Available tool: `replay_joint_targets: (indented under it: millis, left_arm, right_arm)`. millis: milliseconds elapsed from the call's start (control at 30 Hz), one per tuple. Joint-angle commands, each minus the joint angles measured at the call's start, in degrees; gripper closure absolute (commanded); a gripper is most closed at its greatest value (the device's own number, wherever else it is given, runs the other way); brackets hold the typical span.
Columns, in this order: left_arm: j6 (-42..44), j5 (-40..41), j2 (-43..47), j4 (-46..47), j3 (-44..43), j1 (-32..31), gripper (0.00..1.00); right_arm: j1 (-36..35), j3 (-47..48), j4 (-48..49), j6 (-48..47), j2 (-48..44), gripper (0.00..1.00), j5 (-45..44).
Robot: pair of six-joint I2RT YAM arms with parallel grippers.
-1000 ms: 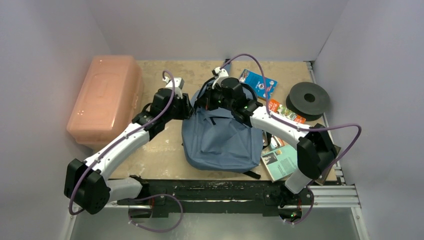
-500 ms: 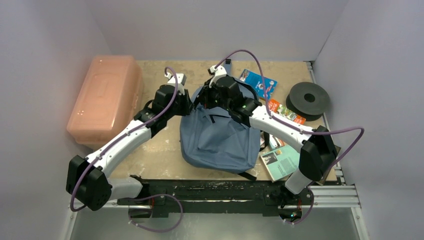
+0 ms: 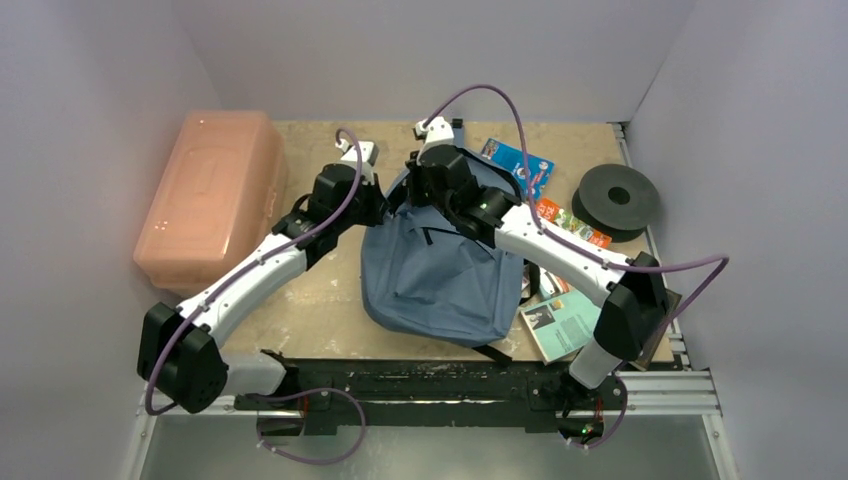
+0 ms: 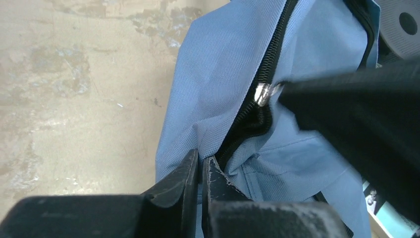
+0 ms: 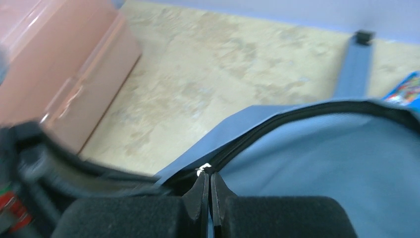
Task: Pack the student bag
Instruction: Unzip the student bag at the center of the board.
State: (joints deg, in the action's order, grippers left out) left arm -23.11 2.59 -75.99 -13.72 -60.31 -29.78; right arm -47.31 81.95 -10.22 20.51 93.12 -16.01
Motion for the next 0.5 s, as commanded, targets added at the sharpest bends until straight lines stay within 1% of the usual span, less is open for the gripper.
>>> replay_joint_targets:
  millis: [0, 133, 200, 233, 333, 400, 467]
  left_arm:
    - [6.03, 5.31, 6.58, 5.43, 6.34, 0.51, 1.0]
    - [8.46, 8.88, 11.55, 6.78, 10.24, 0.51, 1.0]
    - [9.37, 10.03, 13.46, 7.29, 11.59, 0.51, 1.0]
    - [9.54, 10.56, 14.21, 7.45, 12.34, 0.51, 1.0]
    - [9.2, 12.9, 16.23, 7.2, 13.69, 0.51, 1.0]
    - [8.64, 13.45, 17.37, 7.45, 14.7, 0.51, 1.0]
    - [7.92, 11.75, 17.94, 7.5, 14.89, 0.51, 1.0]
  right_arm:
    - [3.2, 10.29, -1.0, -7.19, -1.1, 1.0, -20.29]
    - [11.49, 10.56, 0.11, -8.87, -1.64, 1.0, -18.78]
    - [17.43, 7.96, 1.27, -7.82, -2.75, 1.0, -16.74]
    - [19.93, 5.77, 1.46, -6.37, -3.55, 1.0, -14.05]
    - [25.96, -0.74, 2.15, -0.33, -7.0, 1.0, -2.08]
    - [28.15, -6.39, 4.19, 4.13, -9.96, 1.0, 7.63]
    - [28.72, -11.65, 8.9, 6.52, -13.08, 1.0, 17.54]
